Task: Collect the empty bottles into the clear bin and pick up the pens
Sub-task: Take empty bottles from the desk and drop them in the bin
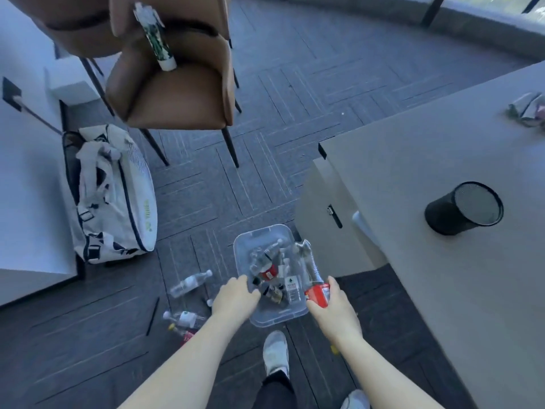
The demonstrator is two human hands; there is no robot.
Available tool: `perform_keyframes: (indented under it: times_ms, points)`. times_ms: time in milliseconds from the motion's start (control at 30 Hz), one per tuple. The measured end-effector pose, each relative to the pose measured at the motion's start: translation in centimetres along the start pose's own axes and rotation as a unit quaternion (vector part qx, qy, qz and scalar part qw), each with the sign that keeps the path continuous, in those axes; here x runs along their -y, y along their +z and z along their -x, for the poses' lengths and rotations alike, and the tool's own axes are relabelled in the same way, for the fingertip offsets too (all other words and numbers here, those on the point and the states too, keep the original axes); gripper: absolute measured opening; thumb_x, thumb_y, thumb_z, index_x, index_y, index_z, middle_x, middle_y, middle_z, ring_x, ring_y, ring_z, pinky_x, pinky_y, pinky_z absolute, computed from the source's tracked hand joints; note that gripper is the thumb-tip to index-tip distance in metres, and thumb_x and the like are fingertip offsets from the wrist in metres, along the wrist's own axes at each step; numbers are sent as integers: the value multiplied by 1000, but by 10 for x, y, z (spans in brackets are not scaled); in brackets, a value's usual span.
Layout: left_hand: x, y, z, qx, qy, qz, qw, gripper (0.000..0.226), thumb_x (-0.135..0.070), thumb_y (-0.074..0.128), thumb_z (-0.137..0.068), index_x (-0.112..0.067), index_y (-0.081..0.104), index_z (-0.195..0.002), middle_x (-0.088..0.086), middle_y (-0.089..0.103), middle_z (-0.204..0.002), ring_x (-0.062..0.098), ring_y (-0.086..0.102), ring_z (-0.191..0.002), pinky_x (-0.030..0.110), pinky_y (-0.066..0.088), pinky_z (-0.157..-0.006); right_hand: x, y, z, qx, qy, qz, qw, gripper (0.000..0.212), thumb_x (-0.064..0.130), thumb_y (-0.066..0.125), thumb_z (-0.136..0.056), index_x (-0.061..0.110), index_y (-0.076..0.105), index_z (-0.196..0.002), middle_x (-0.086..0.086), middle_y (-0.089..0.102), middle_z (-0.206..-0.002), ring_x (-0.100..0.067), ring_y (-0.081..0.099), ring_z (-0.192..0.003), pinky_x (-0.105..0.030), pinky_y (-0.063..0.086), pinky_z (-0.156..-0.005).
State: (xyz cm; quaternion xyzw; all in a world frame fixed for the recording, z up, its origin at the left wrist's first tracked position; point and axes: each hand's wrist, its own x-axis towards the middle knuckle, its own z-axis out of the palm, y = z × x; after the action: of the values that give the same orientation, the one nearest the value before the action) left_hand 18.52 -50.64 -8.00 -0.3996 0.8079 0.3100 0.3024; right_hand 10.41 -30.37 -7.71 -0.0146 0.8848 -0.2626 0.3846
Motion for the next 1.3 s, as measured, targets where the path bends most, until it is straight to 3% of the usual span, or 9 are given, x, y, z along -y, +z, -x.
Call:
perform_keyframes:
  times_ms: [267,433,533,600,700,833,1067,1300]
  points:
    - [11,6,-6,-67,75,-39,994,39,-37,44,-94,-22,51,-129,2,53,-125,24,49,-116,40,50,-82,31,35,-55,26,6,37,999,83,51,59,-83,27,17,-151,-6,50,-130,-25,57,-104,-42,52,-84]
    - [24,8,-15,-75,72,-47,993,38,-38,43,-93,-24,50,-128,1,53,-125,24,47,-115,43,48,-86,37,62,-77,39,11,12,999,86,45,63,-85,24,16,-154,-10,48,-135,-30,55,-111,-40,48,-87]
    - [24,6,-14,-80,74,-49,993,35,-36,43,-94,-22,51,-125,2,53,-123,26,47,-114,43,47,-85,38,66,-78,42,39,2,998,88,46,61,-85,22,13,-155,-16,41,-144,-35,50,-122,-44,45,-97]
    - [21,2,-11,-86,84,-56,991,35,-35,43,-94,-21,51,-125,3,53,-124,26,47,-115,41,47,-85,37,64,-70,48,34,13,998,83,45,56,-86,23,14,-154,-16,37,-147,-36,46,-126,-47,43,-101]
    - [8,-5,-4,-94,102,-68,988,36,-33,43,-94,-19,51,-127,3,53,-126,26,46,-116,41,45,-89,34,53,-50,47,-4,13,999,69,42,52,-85,26,28,-148,-14,46,-138,-32,52,-117,-47,46,-97]
    - [-23,-11,8,-98,146,-93,980,35,-34,44,-95,-18,51,-125,3,52,-126,26,46,-116,42,46,-89,30,25,-22,25,-26,2,999,61,34,52,-92,26,31,-148,-11,45,-141,-28,54,-117,-40,47,-93]
    - [-114,-2,48,-118,269,-129,947,34,-30,45,-94,-17,54,-124,4,55,-125,28,47,-115,40,46,-88,-5,-53,33,-81,-70,-36,994,49,28,51,-94,23,42,-143,-2,49,-137,-20,54,-117,-35,46,-94]
    - [-239,65,131,-130,448,-206,861,37,-29,49,-92,-18,54,-126,4,55,-125,28,50,-112,38,47,-87,-125,-154,110,-269,-51,-105,956,39,21,56,-94,16,56,-132,-1,58,-126,-18,54,-118,-32,43,-98]
